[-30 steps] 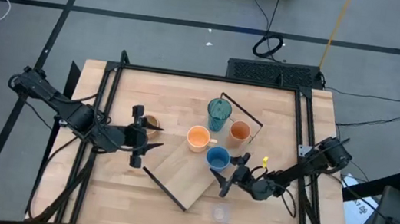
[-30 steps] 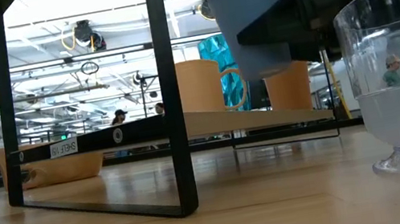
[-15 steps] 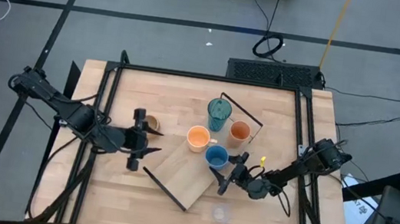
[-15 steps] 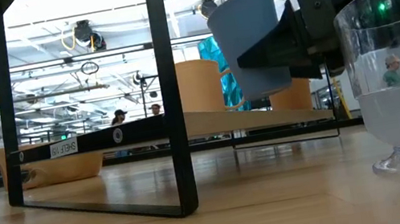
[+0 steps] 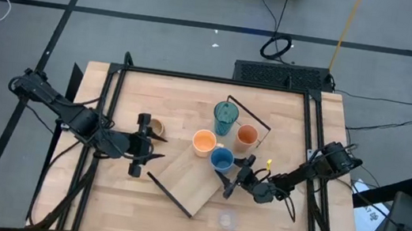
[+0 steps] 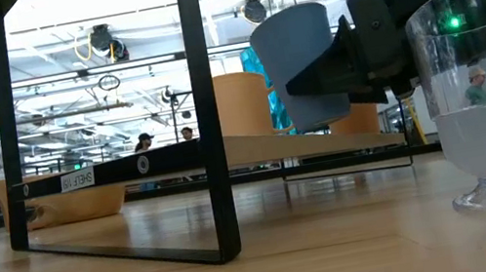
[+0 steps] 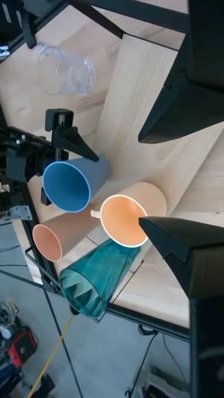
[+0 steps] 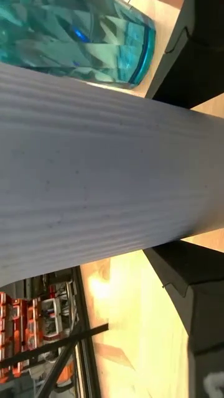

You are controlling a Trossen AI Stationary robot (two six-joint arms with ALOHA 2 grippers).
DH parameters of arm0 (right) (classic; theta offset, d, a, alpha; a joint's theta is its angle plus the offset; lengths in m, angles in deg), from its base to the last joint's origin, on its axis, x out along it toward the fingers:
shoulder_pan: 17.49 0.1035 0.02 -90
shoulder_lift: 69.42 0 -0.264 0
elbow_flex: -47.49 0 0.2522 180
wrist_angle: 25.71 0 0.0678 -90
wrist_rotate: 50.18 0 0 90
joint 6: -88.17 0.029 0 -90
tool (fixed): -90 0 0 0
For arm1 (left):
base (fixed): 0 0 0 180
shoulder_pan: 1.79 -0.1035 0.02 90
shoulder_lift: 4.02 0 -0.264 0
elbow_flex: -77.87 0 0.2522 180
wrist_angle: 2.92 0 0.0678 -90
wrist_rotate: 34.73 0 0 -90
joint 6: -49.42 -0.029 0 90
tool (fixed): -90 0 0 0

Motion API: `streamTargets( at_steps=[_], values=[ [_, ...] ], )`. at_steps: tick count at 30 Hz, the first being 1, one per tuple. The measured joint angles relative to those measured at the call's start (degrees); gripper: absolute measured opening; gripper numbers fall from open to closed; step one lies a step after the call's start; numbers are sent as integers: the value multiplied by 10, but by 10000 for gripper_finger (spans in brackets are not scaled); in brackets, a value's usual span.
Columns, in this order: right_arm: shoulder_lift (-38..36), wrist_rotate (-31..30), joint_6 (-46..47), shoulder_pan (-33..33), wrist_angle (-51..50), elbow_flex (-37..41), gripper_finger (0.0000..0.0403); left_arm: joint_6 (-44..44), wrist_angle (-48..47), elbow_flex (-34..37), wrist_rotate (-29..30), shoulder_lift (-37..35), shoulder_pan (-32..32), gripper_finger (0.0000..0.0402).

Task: Stack small to large cups/mugs on shelf
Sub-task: Put the blue cup on the shelf

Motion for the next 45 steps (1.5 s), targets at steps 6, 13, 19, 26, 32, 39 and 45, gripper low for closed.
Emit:
streamTargets(
  at_steps=[6,13,19,26,32,39,45],
  values=[
    [0,11,13,-2,-12,0,301,1,0,0,0,0,0,207],
    [0,11,14,-2,-22,0,302,2,0,0,0,0,0,207],
    [0,12,15,-3,-27,0,302,3,0,0,0,0,0,207],
    [0,12,15,-3,-26,0,313,5,-3,0,0,0,0,207],
    [0,12,16,-2,-25,0,349,8,-3,0,-6,0,0,207],
    [-5,12,11,0,-27,0,356,9,-3,0,-8,0,0,207],
    [-38,-6,-18,14,-35,0,357,10,-3,0,-10,0,0,207]
  ],
)
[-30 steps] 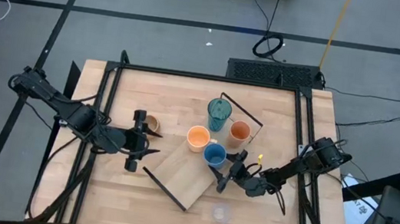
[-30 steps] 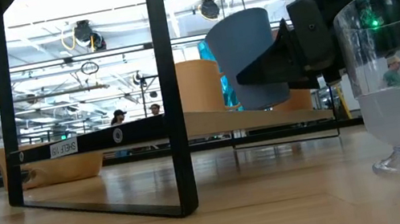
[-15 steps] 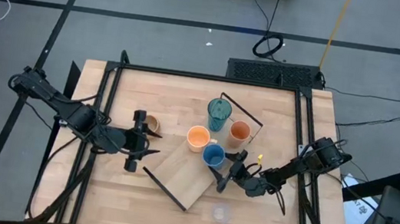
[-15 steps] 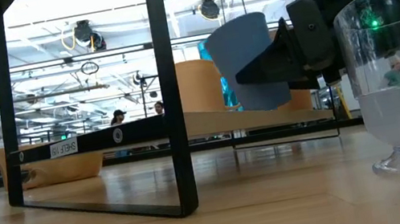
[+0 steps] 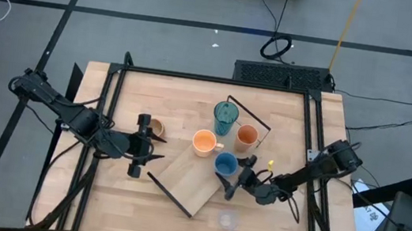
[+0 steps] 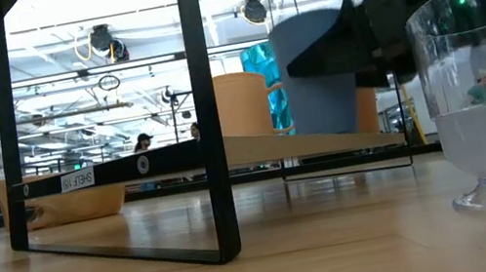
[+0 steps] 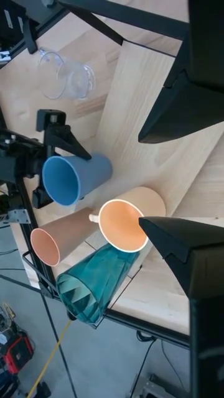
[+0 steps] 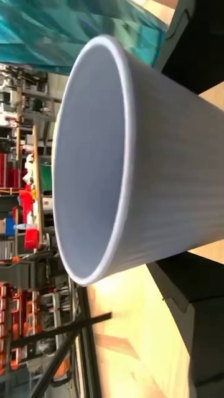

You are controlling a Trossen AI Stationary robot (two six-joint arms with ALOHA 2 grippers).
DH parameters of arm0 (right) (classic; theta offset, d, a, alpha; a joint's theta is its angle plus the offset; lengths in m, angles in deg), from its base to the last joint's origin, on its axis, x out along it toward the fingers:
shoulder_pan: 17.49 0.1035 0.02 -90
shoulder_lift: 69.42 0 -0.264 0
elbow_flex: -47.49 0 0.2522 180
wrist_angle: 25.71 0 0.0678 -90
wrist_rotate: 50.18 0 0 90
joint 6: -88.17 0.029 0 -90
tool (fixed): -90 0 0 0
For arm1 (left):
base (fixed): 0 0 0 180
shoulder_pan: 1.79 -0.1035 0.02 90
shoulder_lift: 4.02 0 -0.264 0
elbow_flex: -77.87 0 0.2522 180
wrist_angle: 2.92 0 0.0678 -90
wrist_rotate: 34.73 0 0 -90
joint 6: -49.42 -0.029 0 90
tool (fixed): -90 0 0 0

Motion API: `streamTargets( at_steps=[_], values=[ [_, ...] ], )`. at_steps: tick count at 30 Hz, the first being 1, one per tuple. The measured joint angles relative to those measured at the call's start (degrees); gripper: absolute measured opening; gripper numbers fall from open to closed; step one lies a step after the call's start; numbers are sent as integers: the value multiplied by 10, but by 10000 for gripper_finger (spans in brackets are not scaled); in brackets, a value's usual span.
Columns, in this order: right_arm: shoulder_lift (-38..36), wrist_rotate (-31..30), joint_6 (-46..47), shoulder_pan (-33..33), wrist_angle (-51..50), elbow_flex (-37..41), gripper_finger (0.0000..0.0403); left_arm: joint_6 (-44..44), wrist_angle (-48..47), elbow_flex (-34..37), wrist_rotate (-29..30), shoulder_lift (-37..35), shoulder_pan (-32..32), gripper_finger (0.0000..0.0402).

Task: Stack small to large cups/mugs on shelf
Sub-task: Put the blue cup on the shelf

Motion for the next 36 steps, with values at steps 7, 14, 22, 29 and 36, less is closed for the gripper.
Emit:
streamTargets(
  at_steps=[7,14,22,29,36],
  values=[
    [-51,-12,-36,10,-20,0,357,0,0,0,0,0,0,207],
    [-64,2,-3,1,-77,0,357,0,0,0,0,0,0,207],
    [-63,7,23,-2,-106,0,357,0,0,0,0,0,0,207],
    [-63,46,47,-19,-131,0,357,0,0,0,0,0,0,207],
    [-63,50,34,-23,-124,0,357,0,0,0,0,0,0,207]
  ],
)
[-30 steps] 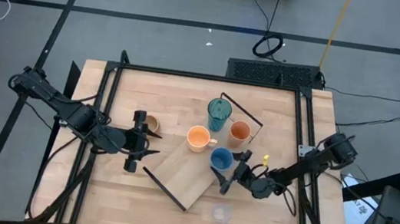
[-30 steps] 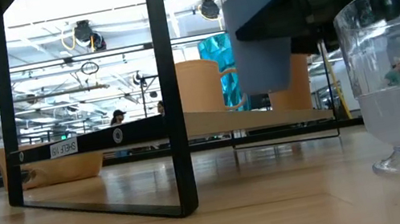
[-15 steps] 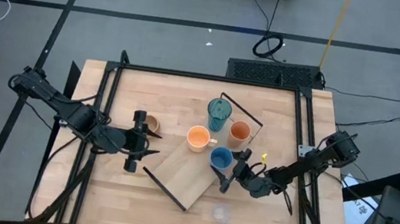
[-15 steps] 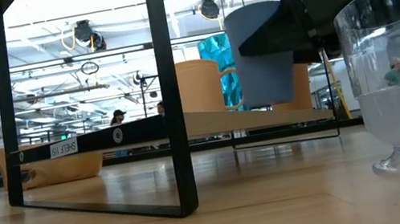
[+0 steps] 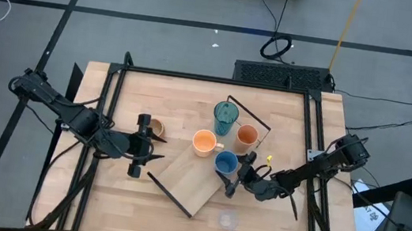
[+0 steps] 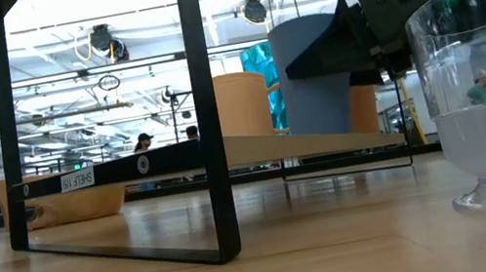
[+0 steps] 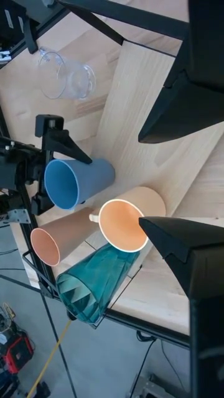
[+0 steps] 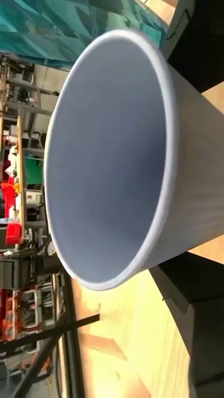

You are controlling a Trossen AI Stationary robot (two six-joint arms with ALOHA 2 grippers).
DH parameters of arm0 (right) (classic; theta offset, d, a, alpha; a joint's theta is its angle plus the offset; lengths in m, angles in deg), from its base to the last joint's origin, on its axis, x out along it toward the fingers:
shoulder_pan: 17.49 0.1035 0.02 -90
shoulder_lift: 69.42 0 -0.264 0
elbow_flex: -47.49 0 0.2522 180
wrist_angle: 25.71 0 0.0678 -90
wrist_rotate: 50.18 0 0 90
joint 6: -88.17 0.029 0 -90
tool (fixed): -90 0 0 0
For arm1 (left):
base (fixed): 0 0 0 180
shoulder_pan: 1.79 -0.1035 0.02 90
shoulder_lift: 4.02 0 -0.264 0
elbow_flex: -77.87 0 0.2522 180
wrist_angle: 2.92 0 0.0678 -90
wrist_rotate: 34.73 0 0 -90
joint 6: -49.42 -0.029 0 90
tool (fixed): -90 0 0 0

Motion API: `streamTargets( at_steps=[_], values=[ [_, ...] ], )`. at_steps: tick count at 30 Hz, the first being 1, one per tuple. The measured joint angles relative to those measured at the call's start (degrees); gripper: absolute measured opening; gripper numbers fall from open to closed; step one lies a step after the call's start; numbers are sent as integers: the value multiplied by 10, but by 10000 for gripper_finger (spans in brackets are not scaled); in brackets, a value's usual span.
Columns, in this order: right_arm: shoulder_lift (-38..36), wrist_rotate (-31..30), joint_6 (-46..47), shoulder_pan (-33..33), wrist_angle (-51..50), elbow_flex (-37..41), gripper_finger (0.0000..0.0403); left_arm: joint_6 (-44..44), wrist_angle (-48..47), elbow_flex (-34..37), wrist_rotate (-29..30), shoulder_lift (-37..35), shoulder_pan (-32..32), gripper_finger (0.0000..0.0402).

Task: Stack small to large cups/mugs on shelf
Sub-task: Put the blue cup on the shelf

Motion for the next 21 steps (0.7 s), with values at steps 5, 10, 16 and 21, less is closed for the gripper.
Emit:
streamTargets(
  at_steps=[5,10,16,21],
  values=[
    [0,0,0,0,1,0,369,0,0,0,0,0,0,207],
    [0,0,-4,0,1,0,397,0,0,0,0,0,0,207],
    [-1,0,-6,0,2,0,399,1,0,0,0,0,0,207],
    [-18,0,-13,2,-1,0,399,1,0,0,0,0,0,207]
  ],
)
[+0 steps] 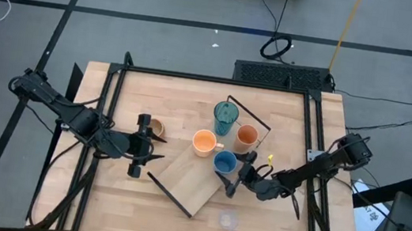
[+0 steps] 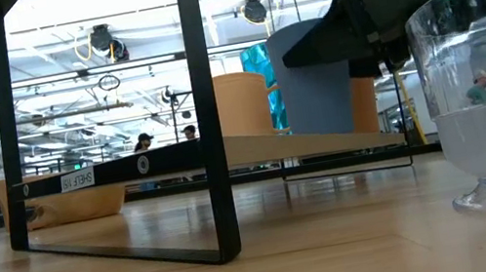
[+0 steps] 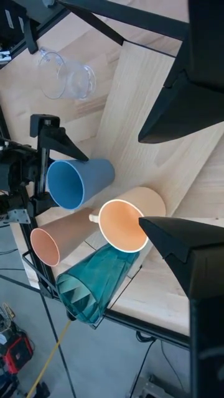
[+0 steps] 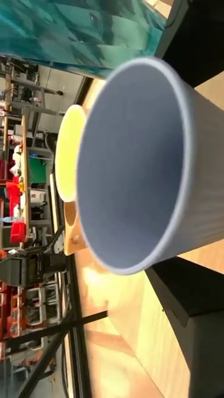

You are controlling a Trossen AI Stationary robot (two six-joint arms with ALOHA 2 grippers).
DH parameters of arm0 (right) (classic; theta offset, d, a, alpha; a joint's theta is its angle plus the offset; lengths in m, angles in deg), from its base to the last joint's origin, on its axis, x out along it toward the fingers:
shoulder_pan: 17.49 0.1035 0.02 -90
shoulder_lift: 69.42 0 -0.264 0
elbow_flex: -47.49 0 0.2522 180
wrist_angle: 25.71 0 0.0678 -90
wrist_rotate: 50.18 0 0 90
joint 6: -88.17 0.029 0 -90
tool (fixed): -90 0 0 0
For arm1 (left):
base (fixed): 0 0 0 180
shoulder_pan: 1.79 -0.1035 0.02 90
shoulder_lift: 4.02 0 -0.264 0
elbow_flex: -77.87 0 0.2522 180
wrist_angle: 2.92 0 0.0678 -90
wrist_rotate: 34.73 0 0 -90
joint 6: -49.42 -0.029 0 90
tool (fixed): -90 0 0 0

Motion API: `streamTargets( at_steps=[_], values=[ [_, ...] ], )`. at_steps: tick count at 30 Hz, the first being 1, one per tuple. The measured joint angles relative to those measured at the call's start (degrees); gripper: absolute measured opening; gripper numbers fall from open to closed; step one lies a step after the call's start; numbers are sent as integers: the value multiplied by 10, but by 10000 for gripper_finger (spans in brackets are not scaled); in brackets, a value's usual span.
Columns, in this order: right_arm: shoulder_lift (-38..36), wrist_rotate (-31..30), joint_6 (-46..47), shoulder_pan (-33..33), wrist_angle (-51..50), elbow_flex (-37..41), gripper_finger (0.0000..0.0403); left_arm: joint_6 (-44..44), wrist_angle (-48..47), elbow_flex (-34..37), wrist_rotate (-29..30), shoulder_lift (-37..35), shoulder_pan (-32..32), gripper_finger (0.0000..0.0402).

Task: Stack small to large cups/mugs on shelf
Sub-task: Put the blue cup on the shelf

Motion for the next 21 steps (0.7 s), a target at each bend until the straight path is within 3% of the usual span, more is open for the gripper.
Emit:
streamTargets(
  at_steps=[21],
  values=[
    [-58,-4,-27,10,-21,0,400,3,-1,0,-5,0,4,207]
  ],
)
